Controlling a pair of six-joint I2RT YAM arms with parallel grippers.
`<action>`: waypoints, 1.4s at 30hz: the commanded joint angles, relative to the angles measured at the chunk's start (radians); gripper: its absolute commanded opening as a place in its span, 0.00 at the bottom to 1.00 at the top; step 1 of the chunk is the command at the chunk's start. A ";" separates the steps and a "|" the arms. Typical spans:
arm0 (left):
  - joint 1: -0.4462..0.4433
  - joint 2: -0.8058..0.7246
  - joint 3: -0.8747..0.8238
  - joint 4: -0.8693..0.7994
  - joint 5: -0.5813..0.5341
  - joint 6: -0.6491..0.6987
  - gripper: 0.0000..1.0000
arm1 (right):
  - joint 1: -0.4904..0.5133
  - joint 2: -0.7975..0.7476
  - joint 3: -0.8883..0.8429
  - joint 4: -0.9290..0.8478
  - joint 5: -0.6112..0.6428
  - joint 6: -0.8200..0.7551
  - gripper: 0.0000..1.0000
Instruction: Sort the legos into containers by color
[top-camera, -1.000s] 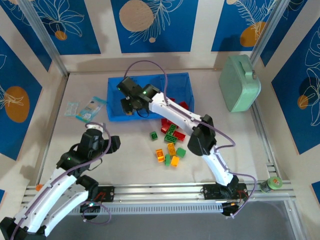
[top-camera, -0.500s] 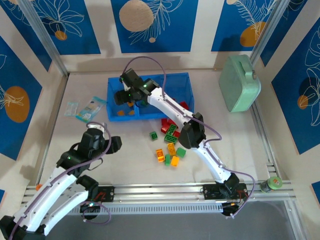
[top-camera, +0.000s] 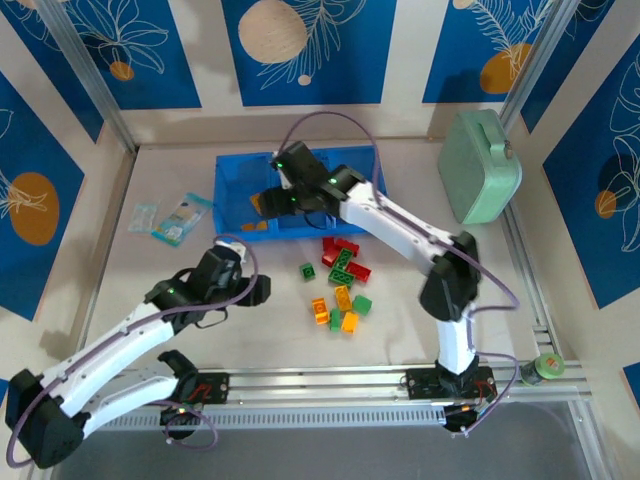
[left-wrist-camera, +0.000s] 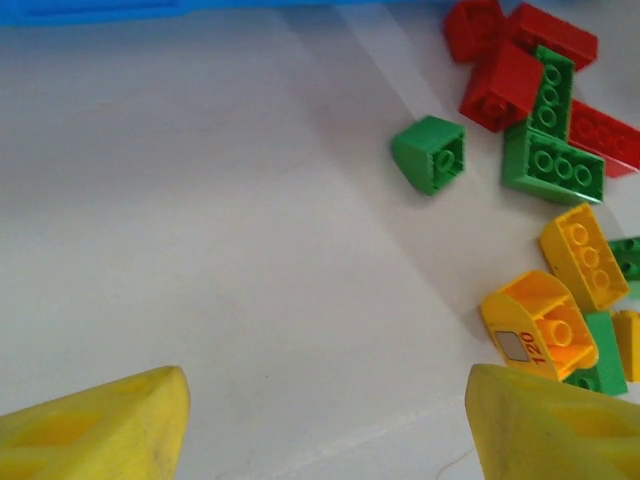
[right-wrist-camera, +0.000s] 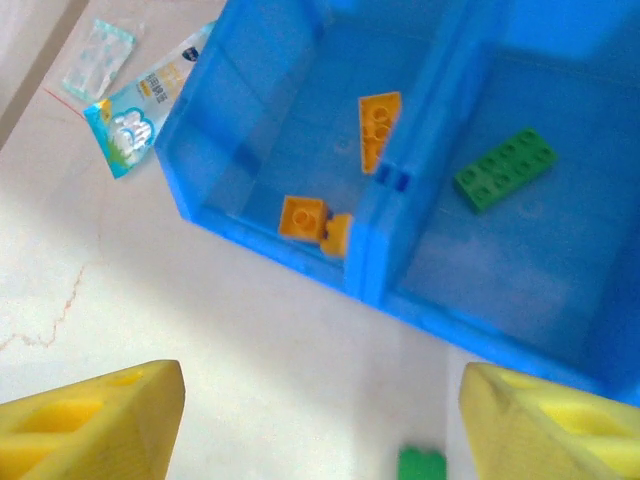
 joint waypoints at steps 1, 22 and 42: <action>-0.051 0.068 0.053 0.075 0.028 0.007 0.73 | -0.035 -0.157 -0.186 0.122 0.027 0.055 0.74; -0.221 0.576 0.269 0.167 -0.069 -0.147 0.74 | -0.125 -0.627 -0.863 0.178 0.062 0.211 0.75; -0.121 0.935 0.500 0.118 -0.128 -0.129 0.62 | -0.186 -0.863 -1.052 0.153 0.067 0.247 0.74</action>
